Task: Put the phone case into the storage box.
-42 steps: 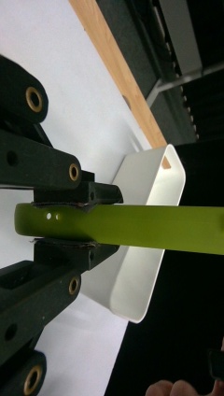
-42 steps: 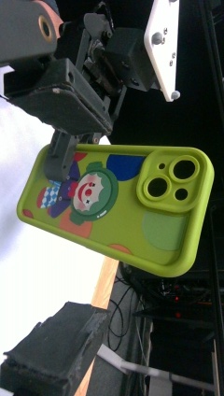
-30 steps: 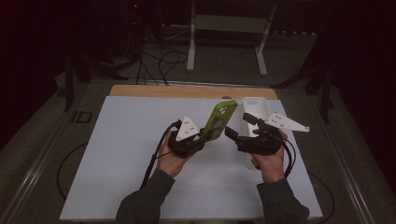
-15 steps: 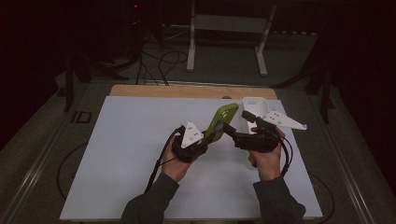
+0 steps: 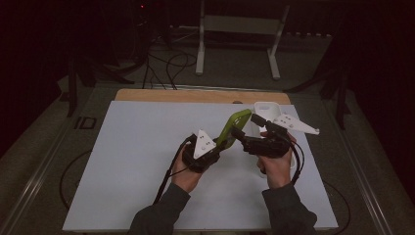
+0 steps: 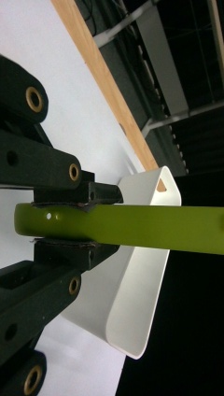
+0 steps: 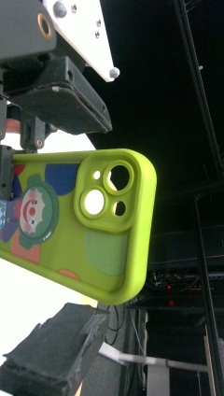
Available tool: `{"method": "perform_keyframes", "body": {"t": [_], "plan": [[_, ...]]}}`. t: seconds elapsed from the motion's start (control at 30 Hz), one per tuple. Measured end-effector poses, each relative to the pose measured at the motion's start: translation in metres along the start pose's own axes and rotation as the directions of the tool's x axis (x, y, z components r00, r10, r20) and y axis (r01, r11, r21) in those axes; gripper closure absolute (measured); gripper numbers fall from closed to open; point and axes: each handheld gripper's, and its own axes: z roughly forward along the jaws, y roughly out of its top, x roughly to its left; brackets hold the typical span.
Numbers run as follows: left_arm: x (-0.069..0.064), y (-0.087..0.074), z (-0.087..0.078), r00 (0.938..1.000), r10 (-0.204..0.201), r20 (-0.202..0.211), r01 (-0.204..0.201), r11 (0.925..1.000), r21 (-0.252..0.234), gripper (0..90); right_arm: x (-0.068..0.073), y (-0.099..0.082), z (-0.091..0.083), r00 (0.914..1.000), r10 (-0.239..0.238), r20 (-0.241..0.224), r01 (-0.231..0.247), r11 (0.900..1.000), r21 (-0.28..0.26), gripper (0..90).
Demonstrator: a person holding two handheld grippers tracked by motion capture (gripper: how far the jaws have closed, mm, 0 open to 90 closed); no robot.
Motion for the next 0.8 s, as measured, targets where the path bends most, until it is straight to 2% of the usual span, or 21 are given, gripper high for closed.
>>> {"method": "perform_keyframes", "body": {"t": [0.47, 0.8], "plan": [[-0.0042, -0.0016, 0.0013, 0.9998, -0.011, -0.016, 0.011, 0.9999, -0.013, 77.7, 0.002, 0.0011, 0.0056, 0.999, 0.04, 0.021, -0.039, 0.9992, -0.007, 8.4], [-0.0081, -0.0021, 0.0013, 0.9997, 0.0, -0.024, 0.0, 0.9998, -0.018, 77.7, 0.0014, 0.0011, 0.0088, 0.9968, 0.062, 0.052, -0.061, 0.998, -0.019, 8.4]]}}
